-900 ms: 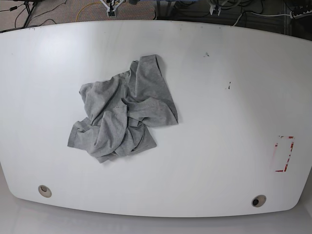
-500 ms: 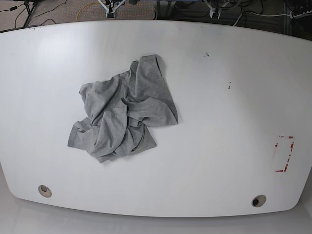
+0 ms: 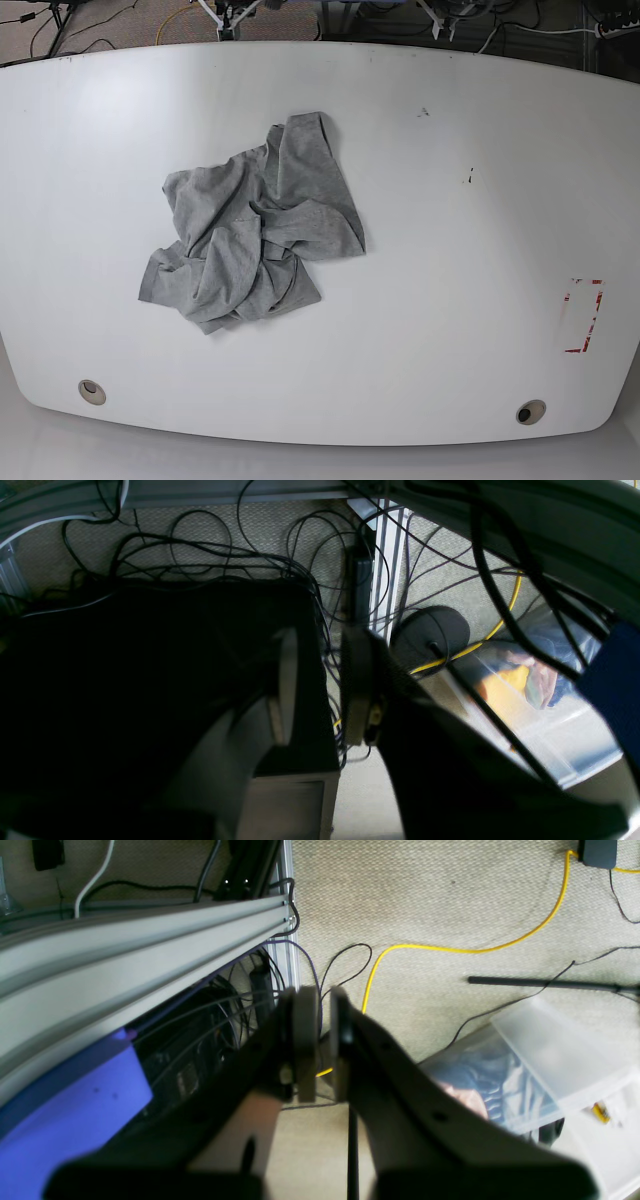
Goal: Layout the t-shirt on the table in an organized manner, then fold the t-shirt properly
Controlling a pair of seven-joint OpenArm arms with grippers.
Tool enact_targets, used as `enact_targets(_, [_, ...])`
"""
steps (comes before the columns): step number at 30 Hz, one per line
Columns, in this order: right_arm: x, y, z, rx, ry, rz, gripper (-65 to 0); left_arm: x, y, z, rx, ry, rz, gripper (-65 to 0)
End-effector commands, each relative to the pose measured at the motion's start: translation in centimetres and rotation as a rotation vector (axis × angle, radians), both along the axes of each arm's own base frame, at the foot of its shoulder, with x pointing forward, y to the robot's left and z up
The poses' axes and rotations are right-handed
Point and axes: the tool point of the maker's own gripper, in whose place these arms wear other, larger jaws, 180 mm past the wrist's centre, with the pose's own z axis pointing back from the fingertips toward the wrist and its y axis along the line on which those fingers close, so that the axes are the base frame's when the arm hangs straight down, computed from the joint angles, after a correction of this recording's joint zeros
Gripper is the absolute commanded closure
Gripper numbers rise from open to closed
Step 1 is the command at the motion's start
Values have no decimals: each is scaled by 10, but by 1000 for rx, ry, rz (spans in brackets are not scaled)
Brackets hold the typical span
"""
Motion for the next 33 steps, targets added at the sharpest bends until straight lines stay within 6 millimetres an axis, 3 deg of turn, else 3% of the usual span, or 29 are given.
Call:
enact_targets(1, [1, 4, 1, 10, -14, -7, -44, -2, 4, 0, 3, -1, -1, -133])
enact_targets(16, [-1, 11, 1, 21, -14, -9, -43, -4, 4, 1, 3, 2, 2, -133])
enact_targets(22, [-5, 12, 1, 22, -8, -16, -43, 7, 7, 2, 10, -36, 3, -131])
enact_targets(25, [-16, 12, 2, 23, 7, -15, -41, 3, 11, 5, 21, -53, -3, -129])
enact_targets(33, [-24, 0, 14, -8, -35, -2, -41, -3, 21, 18, 47, -119, -28, -129])
